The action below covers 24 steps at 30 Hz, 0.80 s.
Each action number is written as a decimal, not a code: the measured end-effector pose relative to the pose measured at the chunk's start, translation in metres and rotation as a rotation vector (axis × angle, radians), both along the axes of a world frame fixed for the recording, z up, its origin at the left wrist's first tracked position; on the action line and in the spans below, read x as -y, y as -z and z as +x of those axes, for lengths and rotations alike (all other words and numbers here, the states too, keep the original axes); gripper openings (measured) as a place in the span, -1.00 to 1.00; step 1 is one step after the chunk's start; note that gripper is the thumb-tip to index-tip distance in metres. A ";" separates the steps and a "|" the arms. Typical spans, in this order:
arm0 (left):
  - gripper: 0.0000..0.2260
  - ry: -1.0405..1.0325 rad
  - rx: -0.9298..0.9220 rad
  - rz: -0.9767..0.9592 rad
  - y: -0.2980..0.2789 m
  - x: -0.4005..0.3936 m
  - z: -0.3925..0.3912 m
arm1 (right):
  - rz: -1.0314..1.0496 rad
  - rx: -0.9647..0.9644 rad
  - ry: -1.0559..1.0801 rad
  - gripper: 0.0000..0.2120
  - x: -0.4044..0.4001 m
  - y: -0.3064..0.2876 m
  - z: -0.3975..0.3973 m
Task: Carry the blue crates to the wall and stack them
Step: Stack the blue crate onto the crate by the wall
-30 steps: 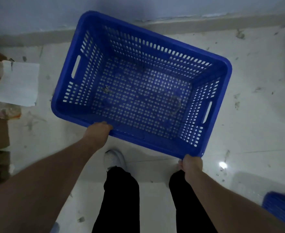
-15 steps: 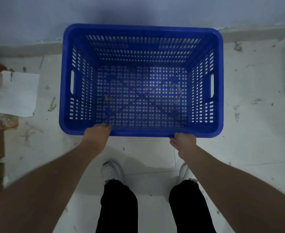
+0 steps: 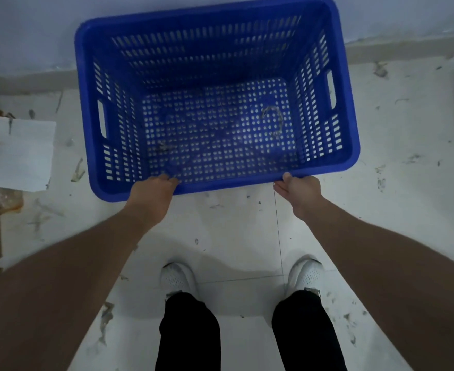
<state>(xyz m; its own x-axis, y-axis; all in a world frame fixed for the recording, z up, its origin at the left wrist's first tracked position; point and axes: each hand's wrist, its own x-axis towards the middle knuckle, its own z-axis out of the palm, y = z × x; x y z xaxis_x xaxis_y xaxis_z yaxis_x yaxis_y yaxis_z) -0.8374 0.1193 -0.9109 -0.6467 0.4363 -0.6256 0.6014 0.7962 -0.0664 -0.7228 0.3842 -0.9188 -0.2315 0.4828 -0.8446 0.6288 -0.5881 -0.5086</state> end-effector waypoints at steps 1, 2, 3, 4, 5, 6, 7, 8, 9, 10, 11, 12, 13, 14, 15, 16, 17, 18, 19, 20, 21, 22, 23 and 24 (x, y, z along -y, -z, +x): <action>-0.71 -0.002 -0.005 0.000 0.000 0.000 -0.003 | -0.004 -0.009 -0.005 -0.97 0.000 0.000 -0.002; -0.70 -0.006 -0.012 -0.003 0.000 0.001 -0.005 | -0.006 -0.019 -0.007 -0.99 0.001 0.001 -0.004; -0.70 -0.008 -0.020 -0.006 0.000 0.001 -0.007 | -0.004 -0.024 -0.015 -0.94 0.002 0.000 -0.006; -0.69 -0.008 -0.029 -0.013 -0.001 0.001 -0.009 | -0.002 -0.022 -0.032 -0.89 0.002 0.000 -0.006; -0.69 -0.012 -0.034 -0.017 -0.002 0.001 -0.010 | -0.003 -0.015 -0.048 -0.84 0.002 0.001 -0.007; -0.70 -0.020 -0.038 -0.017 -0.002 0.000 -0.010 | -0.006 -0.003 -0.066 -0.79 0.002 0.000 -0.007; -0.71 -0.034 -0.039 -0.020 -0.003 -0.001 -0.010 | -0.010 0.007 -0.096 -0.75 0.002 -0.002 -0.007; -0.72 -0.057 -0.032 -0.024 -0.005 -0.001 -0.010 | -0.015 0.024 -0.136 -0.73 0.001 -0.004 -0.007; -0.73 -0.078 -0.020 -0.031 -0.009 -0.002 -0.010 | -0.023 0.049 -0.176 -0.70 0.001 -0.008 -0.006; -0.73 -0.094 -0.007 -0.036 -0.014 -0.002 -0.010 | -0.034 0.075 -0.215 -0.66 0.002 -0.014 -0.005; -0.71 -0.106 0.010 -0.034 -0.021 -0.003 -0.009 | -0.049 0.098 -0.250 -0.63 0.002 -0.023 -0.004; -0.70 -0.108 0.030 -0.031 -0.031 -0.004 -0.008 | -0.052 0.107 -0.286 -0.64 0.003 -0.034 -0.003; -0.68 -0.112 0.045 -0.028 -0.041 -0.005 -0.007 | -0.030 0.106 -0.347 -0.70 0.003 -0.044 -0.001; -0.69 -0.125 0.050 -0.021 -0.057 -0.007 -0.005 | 0.015 0.108 -0.432 -0.80 0.003 -0.058 0.002; -0.72 -0.135 0.054 -0.022 -0.074 -0.009 -0.002 | 0.077 0.106 -0.528 -0.85 0.002 -0.075 0.006; -0.75 -0.130 0.059 -0.033 -0.095 -0.013 0.002 | 0.143 0.098 -0.633 -0.84 -0.001 -0.094 0.011; -0.77 -0.129 0.072 -0.049 -0.118 -0.017 0.006 | 0.204 0.096 -0.739 -0.80 -0.004 -0.117 0.015; -0.78 -0.145 0.092 -0.044 -0.138 -0.022 0.012 | 0.257 0.098 -0.833 -0.74 -0.007 -0.137 0.021; -0.78 -0.192 0.122 -0.011 -0.165 -0.028 0.017 | 0.299 0.095 -0.895 -0.68 -0.011 -0.165 0.026; -0.77 -0.267 0.173 0.038 -0.195 -0.036 0.022 | 0.318 0.085 -0.921 -0.63 -0.017 -0.194 0.030; -0.77 -0.332 0.219 0.090 -0.226 -0.045 0.029 | 0.320 0.077 -0.913 -0.59 -0.023 -0.226 0.035; -0.77 -0.369 0.251 0.133 -0.259 -0.056 0.037 | 0.326 0.066 -0.892 -0.57 -0.030 -0.259 0.040; -0.78 -0.382 0.277 0.166 -0.287 -0.066 0.042 | 0.335 0.046 -0.862 -0.58 -0.036 -0.286 0.043; -0.80 -0.375 0.291 0.197 -0.318 -0.075 0.049 | 0.359 0.028 -0.842 -0.62 -0.042 -0.318 0.049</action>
<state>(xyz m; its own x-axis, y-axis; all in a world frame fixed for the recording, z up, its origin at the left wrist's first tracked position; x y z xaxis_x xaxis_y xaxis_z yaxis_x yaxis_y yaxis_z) -0.7882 0.1942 -0.5926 -0.5924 0.3353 -0.7326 0.2432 0.9413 0.2341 -0.6738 0.4264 -0.6011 -0.6082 0.3986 -0.6865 0.7928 0.2609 -0.5508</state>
